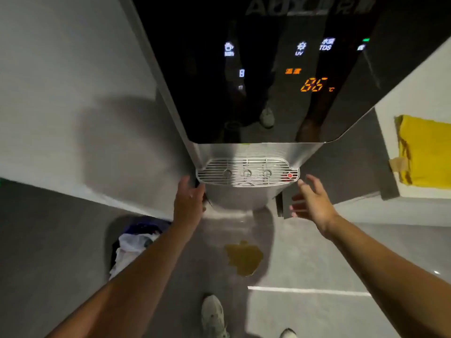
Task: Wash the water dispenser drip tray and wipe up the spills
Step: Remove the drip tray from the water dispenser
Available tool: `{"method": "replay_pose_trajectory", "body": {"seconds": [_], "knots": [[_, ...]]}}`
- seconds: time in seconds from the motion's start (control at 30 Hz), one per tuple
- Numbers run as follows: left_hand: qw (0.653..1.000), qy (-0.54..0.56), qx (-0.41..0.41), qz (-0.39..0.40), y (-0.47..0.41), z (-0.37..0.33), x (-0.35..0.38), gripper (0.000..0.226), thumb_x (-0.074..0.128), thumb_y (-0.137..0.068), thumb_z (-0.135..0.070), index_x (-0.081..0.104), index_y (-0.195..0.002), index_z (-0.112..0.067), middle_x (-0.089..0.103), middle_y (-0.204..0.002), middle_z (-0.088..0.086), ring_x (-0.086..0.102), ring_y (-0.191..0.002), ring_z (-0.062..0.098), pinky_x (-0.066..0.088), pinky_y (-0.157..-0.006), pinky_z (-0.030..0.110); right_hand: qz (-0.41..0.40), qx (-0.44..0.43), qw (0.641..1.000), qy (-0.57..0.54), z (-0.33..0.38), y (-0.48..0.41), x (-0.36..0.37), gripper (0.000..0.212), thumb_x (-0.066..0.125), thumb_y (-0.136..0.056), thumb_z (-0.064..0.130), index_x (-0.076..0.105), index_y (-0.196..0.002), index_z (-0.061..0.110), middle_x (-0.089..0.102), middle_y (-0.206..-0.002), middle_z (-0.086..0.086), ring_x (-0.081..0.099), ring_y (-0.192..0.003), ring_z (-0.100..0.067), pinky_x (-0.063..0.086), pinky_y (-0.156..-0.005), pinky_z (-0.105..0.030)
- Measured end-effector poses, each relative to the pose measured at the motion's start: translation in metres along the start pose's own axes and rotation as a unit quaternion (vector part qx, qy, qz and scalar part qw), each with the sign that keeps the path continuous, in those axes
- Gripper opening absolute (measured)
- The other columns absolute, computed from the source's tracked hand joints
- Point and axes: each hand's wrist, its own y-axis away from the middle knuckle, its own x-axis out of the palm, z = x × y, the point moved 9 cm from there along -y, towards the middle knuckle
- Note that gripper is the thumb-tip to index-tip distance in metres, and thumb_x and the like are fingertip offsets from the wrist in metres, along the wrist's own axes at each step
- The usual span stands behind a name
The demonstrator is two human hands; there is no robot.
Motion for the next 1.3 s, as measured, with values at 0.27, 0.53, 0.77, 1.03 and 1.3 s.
{"method": "replay_pose_trajectory", "body": {"seconds": [0.27,0.53,0.77,1.03,1.3], "knots": [[0.996,-0.051,-0.055,0.054,-0.048,0.019,0.031,0.035,0.04,-0.101,-0.057,0.059,-0.117,-0.033,0.066,-0.099,0.005,0.067,-0.079,0.023,0.058,-0.061,0.034,0.041,0.093,0.995,0.021,-0.027,-0.049,0.026,0.047,0.033,-0.095,0.072,0.054,-0.109,0.033,0.066,-0.103,-0.022,0.067,-0.08,-0.033,0.061,-0.061,-0.042],[0.996,-0.073,-0.022,0.041,-0.052,0.016,0.029,0.038,0.037,-0.106,-0.049,0.062,-0.112,-0.021,0.068,-0.099,0.013,0.063,-0.082,0.024,0.057,-0.081,0.047,-0.021,0.069,0.996,-0.051,-0.028,-0.054,0.025,0.031,0.041,-0.104,0.045,0.059,-0.102,0.019,0.068,-0.104,-0.014,0.069,-0.085,-0.028,0.057,-0.05,-0.032],[0.999,-0.01,-0.018,0.03,-0.019,0.022,0.023,0.025,0.04,-0.109,-0.036,0.063,-0.101,-0.032,0.063,-0.091,0.007,0.06,-0.082,0.025,0.053,-0.068,0.038,-0.021,0.063,0.993,-0.094,-0.051,-0.027,0.028,0.029,0.037,-0.106,0.046,0.053,-0.103,0.022,0.065,-0.104,-0.013,0.063,-0.074,-0.024,0.054,-0.061,-0.033],[0.998,0.027,0.006,0.048,0.046,-0.001,-0.006,0.02,0.047,-0.108,-0.032,0.066,-0.102,-0.029,0.068,-0.086,0.0,0.063,-0.073,0.013,0.053,-0.052,0.02,-0.026,0.055,0.988,-0.145,-0.058,0.078,0.004,0.03,0.039,-0.106,0.046,0.055,-0.114,0.023,0.065,-0.104,-0.007,0.059,-0.066,-0.018,0.048,-0.057,-0.031],[0.997,0.023,-0.01,0.067,0.168,-0.04,-0.029,0.016,0.056,-0.105,-0.033,0.067,-0.097,-0.025,0.073,-0.082,-0.001,0.068,-0.072,0.011,0.057,-0.06,0.027,-0.047,0.062,0.969,-0.235,-0.054,0.218,-0.06,0.026,0.046,-0.105,0.042,0.059,-0.112,0.021,0.065,-0.092,-0.004,0.058,-0.059,-0.015,0.045,-0.054,-0.029]]}}
